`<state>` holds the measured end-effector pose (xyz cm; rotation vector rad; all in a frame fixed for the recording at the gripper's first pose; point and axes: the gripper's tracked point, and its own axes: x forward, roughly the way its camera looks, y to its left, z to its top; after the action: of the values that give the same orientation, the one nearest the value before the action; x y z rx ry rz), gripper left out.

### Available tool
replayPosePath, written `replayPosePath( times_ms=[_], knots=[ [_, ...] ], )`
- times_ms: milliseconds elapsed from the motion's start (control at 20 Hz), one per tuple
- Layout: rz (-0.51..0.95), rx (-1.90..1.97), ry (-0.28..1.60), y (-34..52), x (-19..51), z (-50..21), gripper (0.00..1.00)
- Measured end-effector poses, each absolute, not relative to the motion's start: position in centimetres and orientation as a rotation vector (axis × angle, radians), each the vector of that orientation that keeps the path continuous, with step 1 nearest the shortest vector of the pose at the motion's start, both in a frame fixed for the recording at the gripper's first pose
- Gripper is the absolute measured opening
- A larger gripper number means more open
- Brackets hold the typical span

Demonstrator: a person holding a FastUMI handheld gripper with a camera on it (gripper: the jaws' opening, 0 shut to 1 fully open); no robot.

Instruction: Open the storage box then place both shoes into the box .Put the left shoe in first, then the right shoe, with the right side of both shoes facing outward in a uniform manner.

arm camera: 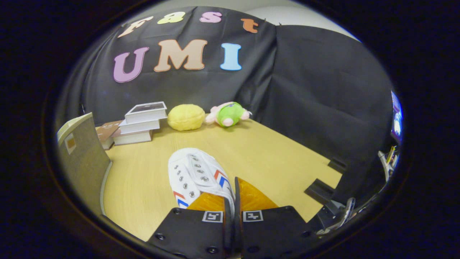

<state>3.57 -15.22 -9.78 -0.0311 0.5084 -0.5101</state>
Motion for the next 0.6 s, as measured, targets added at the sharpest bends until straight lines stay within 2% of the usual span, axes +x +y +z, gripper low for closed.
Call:
replayPosePath(
  times_ms=[350,600],
  knots=[
    [-0.498,-0.061,0.391,-11.8,3.6,-1.7,0.06],
    [-0.414,-0.075,0.295,-6.0,5.5,3.9,0.06]
  ],
)
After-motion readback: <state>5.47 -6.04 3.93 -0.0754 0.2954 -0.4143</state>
